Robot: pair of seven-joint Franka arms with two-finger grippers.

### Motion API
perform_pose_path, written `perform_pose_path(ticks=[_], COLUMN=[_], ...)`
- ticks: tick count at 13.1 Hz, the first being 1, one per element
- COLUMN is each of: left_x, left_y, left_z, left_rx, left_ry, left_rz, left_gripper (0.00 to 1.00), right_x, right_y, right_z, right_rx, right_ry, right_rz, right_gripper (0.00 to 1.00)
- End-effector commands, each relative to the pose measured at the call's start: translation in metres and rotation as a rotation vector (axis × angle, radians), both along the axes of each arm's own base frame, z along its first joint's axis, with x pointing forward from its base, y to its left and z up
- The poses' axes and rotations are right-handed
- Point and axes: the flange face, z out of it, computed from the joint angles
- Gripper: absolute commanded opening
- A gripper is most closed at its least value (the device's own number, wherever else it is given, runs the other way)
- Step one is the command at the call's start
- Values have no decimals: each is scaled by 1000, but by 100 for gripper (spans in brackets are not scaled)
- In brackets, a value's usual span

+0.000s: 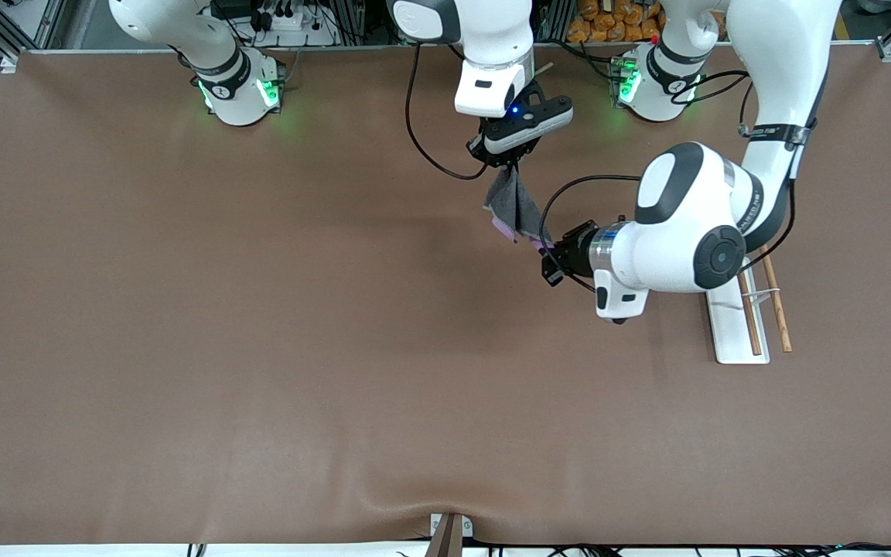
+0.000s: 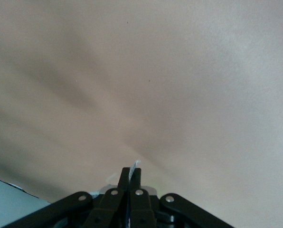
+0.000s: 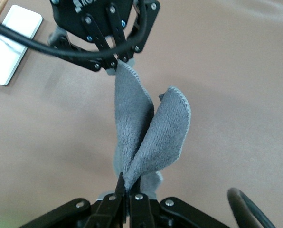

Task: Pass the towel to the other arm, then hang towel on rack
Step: 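Grasp the towel with the left gripper below the right gripper, then open the right gripper and withdraw it while the left gripper pulls the towel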

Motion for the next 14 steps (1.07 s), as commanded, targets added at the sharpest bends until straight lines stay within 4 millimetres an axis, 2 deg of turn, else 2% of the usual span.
perform_pose_path(ticks=[1,2,6,8,10,11,13,14], left_x=[5,6,12,11,18,18,21,21], left_y=[8,9,23,28,55,61,86,97], left_z=[18,21,31,34,39,42,48,48], left_rx=[-7,-8,-9,5,38,31,17,16], left_ry=[14,9,-14,-6,6,9,-1,2], left_rz=[16,15,23,15,11,-27,-66,-91], left_gripper=[0,0,0,0,0,0,0,0], right_x=[0,-1,1,9,28,35,62,70], right_y=[2,2,1,-6,-19,-26,-53,-64], right_z=[8,9,8,8,9,8,6,5], right_rx=[-5,-5,-6,-7,-9,-20,-64,-95], right_ry=[-25,-25,-21,-20,-18,-14,3,15], right_rz=[-5,-6,-8,-23,-56,-62,-80,-65], right_gripper=[91,100,100,100,100,100,100,100])
